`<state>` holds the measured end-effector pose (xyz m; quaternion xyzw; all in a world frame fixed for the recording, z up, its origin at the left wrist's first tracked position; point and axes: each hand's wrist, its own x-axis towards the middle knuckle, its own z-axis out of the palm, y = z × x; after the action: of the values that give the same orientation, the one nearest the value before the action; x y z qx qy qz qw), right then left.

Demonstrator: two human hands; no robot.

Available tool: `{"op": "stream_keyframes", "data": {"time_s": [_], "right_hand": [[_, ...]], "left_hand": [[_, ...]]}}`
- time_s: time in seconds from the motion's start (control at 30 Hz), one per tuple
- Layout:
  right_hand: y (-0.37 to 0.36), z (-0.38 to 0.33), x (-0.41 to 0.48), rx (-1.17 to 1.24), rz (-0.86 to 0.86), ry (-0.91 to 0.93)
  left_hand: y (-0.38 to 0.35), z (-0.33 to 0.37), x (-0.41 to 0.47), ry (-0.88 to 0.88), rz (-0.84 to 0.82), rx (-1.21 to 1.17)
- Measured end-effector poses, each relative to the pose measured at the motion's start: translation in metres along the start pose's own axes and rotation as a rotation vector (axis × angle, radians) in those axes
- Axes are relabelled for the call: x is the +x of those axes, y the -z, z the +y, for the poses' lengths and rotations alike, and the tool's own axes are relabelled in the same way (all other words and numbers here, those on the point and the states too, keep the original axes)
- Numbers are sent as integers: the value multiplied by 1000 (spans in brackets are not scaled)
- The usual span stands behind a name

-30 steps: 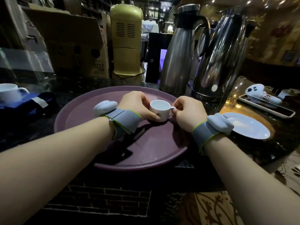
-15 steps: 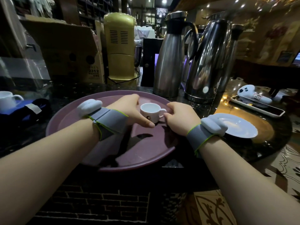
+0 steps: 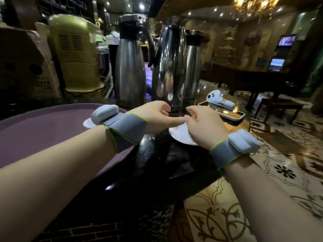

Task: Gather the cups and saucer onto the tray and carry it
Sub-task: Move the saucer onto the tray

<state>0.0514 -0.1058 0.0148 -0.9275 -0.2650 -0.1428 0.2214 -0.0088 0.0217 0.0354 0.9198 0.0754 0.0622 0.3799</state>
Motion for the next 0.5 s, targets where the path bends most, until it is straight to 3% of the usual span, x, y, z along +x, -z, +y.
{"op": "stream_keyframes", "data": {"time_s": [0.17,0.5], "right_hand": [[7,38,-4,-270,-54,-97],[1,62,10,-210,-153,-146]], "left_hand": [[-24,-4,34,160,40,144],[-41,1,52,296,161,324]]}}
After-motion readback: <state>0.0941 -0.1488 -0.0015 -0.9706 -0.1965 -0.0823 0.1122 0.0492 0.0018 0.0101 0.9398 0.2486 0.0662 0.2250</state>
